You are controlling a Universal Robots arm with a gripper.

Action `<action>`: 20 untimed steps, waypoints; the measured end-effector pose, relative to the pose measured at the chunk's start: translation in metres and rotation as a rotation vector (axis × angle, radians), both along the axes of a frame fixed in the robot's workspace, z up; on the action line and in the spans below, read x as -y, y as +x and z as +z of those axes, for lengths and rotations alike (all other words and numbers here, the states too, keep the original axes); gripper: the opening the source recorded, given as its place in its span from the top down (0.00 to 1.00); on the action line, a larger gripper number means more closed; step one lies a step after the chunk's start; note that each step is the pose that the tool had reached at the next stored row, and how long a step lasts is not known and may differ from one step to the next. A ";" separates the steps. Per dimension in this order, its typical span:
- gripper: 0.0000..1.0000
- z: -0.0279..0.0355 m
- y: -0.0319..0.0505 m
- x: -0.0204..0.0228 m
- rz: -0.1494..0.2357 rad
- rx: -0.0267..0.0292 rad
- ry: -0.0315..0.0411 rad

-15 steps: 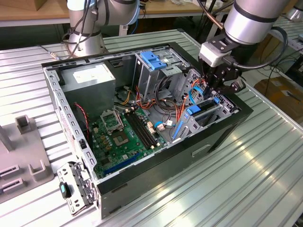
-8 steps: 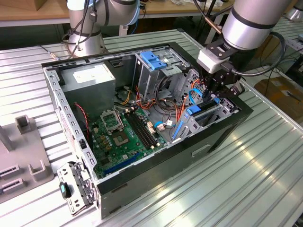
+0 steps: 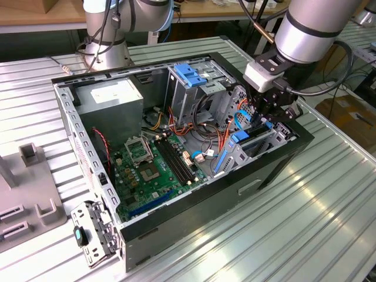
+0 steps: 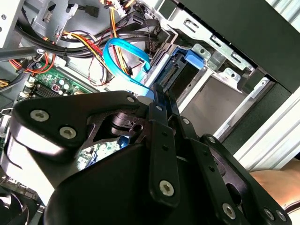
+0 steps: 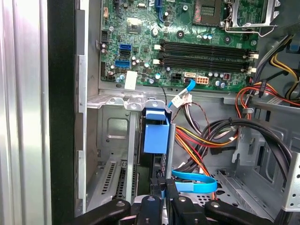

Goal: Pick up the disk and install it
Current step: 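Insert the first disk wire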

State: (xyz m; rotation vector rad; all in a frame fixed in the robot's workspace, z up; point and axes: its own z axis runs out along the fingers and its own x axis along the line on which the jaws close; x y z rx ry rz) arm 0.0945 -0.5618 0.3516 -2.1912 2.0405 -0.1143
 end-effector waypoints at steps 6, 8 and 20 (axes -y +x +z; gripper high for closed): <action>0.84 -0.0010 0.0000 0.0000 0.000 0.0000 -0.0002; 0.84 -0.0012 0.0000 -0.0002 0.000 0.0001 0.0006; 0.84 -0.0042 0.0000 -0.0006 0.000 0.0000 0.0021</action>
